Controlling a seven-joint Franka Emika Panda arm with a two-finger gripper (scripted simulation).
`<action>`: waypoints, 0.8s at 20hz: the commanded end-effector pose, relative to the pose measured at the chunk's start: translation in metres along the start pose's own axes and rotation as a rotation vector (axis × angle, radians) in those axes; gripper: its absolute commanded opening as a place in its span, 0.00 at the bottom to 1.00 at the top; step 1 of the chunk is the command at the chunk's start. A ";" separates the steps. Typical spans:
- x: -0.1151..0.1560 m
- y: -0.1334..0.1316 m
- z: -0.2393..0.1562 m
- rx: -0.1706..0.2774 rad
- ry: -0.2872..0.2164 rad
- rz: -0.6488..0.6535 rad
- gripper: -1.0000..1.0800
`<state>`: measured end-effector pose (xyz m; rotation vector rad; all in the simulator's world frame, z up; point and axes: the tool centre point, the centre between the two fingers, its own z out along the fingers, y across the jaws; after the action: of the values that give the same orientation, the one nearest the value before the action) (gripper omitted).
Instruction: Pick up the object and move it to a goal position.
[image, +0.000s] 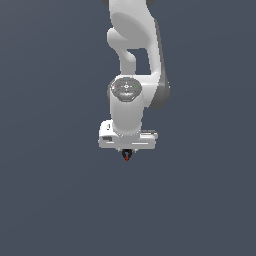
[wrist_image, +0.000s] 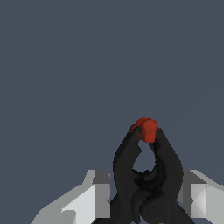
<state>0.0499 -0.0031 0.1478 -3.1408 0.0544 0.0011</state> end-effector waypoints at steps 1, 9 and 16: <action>-0.006 0.013 -0.027 0.000 0.000 0.000 0.00; -0.023 0.050 -0.108 0.001 0.001 0.000 0.00; -0.031 0.073 -0.157 0.000 0.001 0.000 0.00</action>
<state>0.0189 -0.0711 0.2959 -3.1403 0.0558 -0.0021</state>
